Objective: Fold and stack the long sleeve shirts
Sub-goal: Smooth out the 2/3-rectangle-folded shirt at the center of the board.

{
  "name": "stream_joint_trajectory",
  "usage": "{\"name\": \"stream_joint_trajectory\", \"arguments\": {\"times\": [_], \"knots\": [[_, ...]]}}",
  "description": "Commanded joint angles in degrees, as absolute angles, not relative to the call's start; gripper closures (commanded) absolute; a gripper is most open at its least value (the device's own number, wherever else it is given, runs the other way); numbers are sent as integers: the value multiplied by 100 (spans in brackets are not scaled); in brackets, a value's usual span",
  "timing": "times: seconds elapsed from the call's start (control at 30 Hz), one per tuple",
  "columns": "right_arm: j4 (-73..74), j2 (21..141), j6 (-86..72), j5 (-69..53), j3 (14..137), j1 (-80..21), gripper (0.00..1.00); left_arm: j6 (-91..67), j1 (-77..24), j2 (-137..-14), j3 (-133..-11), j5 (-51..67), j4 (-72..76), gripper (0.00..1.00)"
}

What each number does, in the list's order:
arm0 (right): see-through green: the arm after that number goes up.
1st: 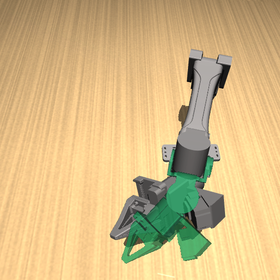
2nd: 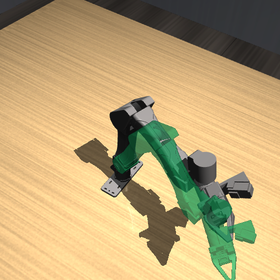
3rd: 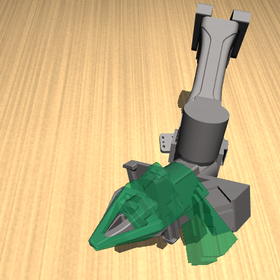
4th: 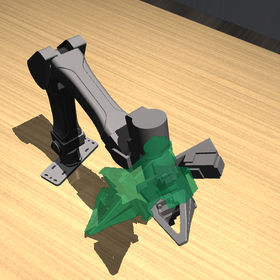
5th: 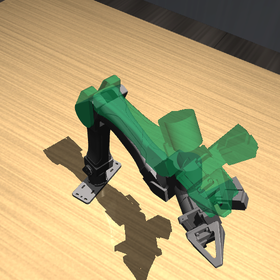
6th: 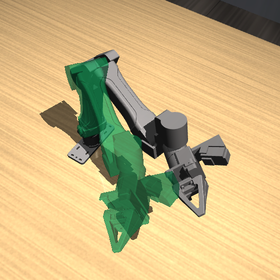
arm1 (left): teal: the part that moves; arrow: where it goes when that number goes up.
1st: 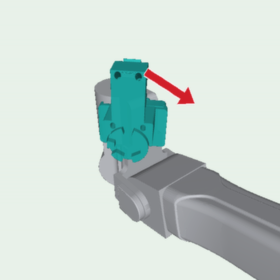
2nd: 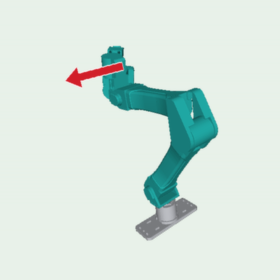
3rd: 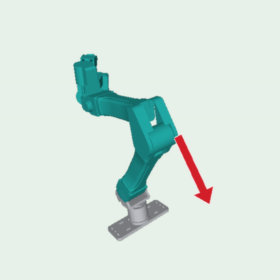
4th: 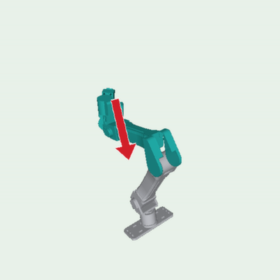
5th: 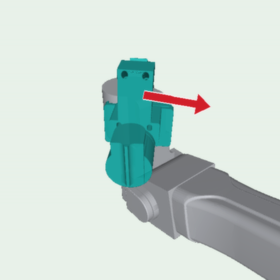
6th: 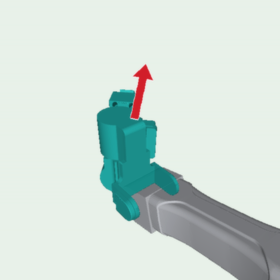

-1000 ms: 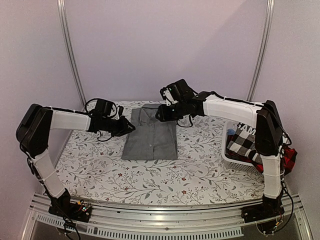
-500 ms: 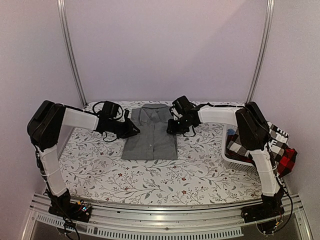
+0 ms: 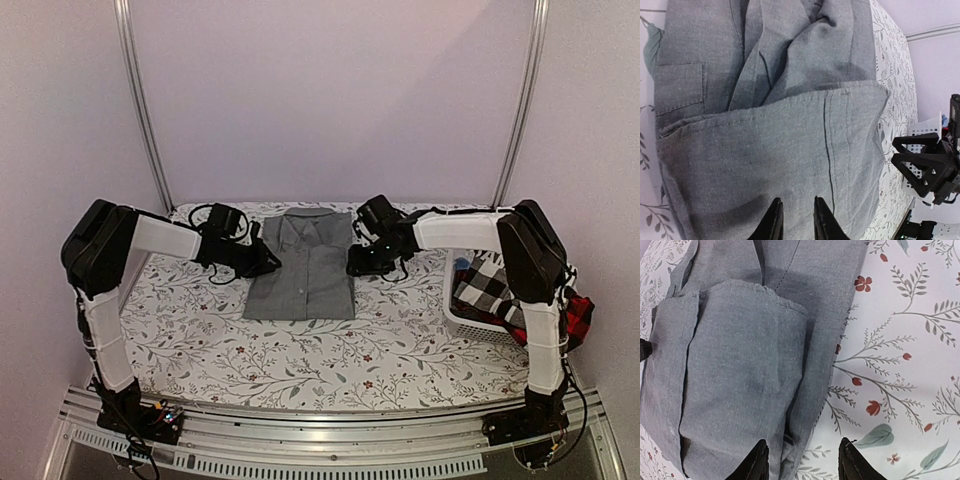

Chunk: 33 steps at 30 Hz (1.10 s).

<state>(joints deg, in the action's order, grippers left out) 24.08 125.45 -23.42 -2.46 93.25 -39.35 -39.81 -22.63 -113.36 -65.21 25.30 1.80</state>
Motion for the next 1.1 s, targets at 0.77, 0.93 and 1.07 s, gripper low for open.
{"name": "stream_joint_trajectory", "arguments": {"times": [0.77,0.93,1.07], "knots": [[2207,11445,-2611,-491,7787,-4719,65,-3851,-2211,-11632,-6865,2319,-194,79],[2223,11513,-2615,-558,7778,-4745,68,-3861,-2206,-11655,-6876,2328,-194,80],[2252,11556,-2645,-535,7748,-4759,68,-3875,-2209,-11676,-6873,2336,-189,80]]}}
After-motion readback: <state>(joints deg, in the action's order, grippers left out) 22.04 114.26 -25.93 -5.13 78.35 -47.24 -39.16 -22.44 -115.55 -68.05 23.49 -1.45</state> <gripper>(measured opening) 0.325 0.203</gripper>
